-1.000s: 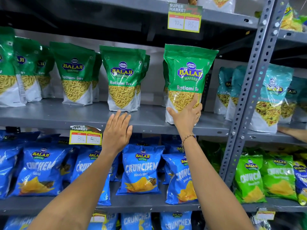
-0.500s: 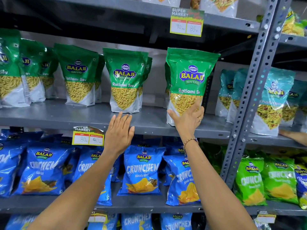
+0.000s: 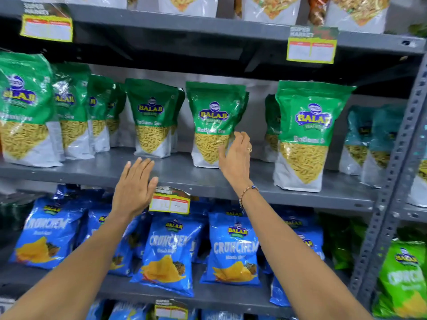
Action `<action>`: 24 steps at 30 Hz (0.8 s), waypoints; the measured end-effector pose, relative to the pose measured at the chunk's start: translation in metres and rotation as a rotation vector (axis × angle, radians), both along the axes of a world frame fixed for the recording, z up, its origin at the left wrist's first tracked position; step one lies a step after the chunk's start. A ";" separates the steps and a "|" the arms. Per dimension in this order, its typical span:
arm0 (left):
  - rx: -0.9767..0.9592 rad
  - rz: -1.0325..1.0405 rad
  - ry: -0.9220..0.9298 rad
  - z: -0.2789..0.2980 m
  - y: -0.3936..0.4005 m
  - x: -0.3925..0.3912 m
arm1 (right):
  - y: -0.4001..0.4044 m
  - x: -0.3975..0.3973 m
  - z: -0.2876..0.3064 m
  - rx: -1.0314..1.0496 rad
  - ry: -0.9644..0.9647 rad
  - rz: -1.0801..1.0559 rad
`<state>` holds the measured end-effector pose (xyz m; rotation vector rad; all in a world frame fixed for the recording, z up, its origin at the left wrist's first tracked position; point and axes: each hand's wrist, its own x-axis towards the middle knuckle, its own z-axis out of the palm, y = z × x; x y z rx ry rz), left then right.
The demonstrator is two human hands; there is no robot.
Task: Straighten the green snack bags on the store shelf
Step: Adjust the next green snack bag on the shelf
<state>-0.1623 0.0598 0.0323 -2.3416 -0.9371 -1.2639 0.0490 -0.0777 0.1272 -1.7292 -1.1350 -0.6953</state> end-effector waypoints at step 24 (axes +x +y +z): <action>0.248 -0.055 -0.154 -0.023 0.064 -0.013 | 0.134 -0.015 0.000 -0.143 0.414 -0.188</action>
